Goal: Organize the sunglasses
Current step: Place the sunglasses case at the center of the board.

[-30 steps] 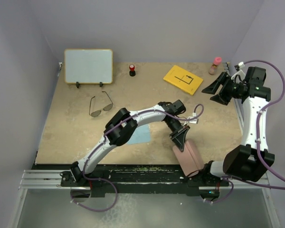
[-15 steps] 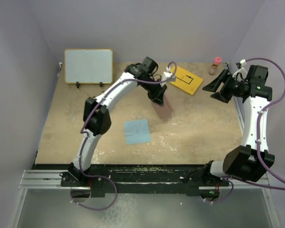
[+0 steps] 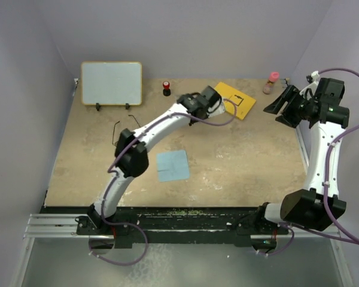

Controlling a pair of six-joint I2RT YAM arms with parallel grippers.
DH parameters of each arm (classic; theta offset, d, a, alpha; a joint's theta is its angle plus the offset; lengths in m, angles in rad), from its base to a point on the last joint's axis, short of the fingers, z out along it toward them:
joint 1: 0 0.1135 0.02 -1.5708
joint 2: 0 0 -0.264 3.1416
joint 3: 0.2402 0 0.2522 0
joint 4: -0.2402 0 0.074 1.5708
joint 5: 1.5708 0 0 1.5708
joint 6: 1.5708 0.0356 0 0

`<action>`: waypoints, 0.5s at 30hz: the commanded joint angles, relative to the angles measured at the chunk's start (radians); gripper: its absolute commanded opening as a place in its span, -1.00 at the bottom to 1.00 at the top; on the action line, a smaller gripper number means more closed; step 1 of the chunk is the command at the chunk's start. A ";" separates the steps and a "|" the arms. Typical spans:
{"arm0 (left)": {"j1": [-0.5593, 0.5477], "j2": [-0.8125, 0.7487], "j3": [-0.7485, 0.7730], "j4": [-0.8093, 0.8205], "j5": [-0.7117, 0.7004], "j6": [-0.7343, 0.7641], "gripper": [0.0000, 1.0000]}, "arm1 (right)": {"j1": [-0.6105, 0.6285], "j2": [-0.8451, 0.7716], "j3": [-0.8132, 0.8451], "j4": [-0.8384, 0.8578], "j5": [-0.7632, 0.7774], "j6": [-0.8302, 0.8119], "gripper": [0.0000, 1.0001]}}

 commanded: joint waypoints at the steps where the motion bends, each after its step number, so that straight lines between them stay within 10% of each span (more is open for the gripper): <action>1: -0.037 0.244 0.021 -0.052 -0.371 -0.022 -0.94 | -0.005 -0.007 -0.001 -0.048 0.068 -0.062 0.33; 15: -0.053 0.362 0.191 -0.066 -0.146 -0.221 -0.94 | -0.008 -0.079 -0.157 -0.015 0.062 -0.071 0.35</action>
